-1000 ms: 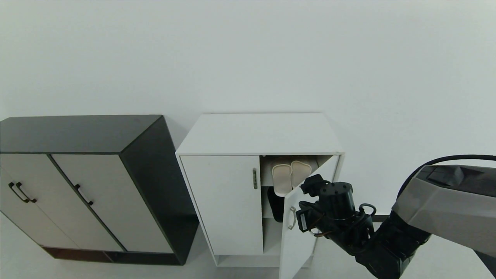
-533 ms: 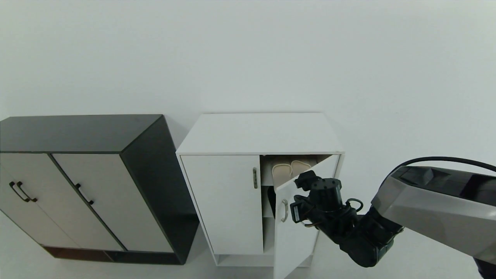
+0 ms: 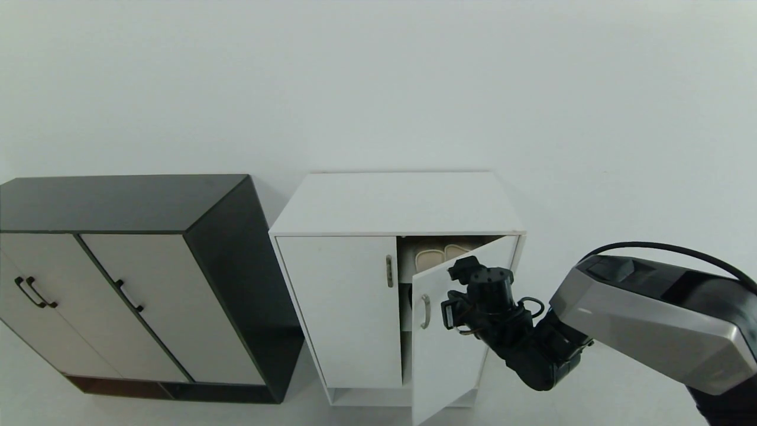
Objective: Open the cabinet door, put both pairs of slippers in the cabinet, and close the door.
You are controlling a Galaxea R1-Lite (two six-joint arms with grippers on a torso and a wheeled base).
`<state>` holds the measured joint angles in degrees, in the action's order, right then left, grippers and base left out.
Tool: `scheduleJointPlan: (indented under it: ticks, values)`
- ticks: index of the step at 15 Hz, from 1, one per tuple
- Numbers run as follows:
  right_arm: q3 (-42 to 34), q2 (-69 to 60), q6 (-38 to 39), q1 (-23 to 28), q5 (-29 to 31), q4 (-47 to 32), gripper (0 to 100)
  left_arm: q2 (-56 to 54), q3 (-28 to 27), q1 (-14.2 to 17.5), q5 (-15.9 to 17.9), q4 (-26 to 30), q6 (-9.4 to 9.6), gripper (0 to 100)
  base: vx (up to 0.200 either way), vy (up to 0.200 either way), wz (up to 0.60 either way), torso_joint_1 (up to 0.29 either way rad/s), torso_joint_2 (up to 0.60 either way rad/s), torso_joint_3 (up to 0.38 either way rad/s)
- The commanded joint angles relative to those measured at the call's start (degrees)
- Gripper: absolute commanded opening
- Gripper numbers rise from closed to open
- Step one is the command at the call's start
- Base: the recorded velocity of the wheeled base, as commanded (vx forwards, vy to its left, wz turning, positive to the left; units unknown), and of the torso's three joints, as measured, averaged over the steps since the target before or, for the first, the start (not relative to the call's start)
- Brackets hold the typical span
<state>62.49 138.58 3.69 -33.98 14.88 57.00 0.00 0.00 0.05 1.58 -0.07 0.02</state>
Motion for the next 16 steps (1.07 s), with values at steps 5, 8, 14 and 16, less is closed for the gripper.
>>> scheduleJointPlan:
  ticks: [5,8,14,16]
  values:
    - [4.48,3.1,-0.18,1.9,-0.91,-0.23,0,0.0,0.0,0.04,0.09,-0.01,0.06,0,0.0,0.0,0.0,0.0,0.0,0.0]
    - [7.56,3.1,-0.18,2.77,-0.91,-3.04,0,0.09,0.0,0.04,0.09,-0.01,0.06,0,0.0,0.0,0.0,0.0,0.0,0.0]
    - [17.4,4.59,-0.27,3.92,-1.09,-9.63,0,0.0,0.0,0.04,0.0,-0.01,-0.02,0,0.0,0.0,0.0,0.0,0.0,0.0]
    - [19.78,5.21,-0.18,4.53,-1.09,-11.56,0,0.09,0.0,0.04,0.0,-0.01,-0.02,0,0.0,0.0,0.0,0.0,0.0,0.0]
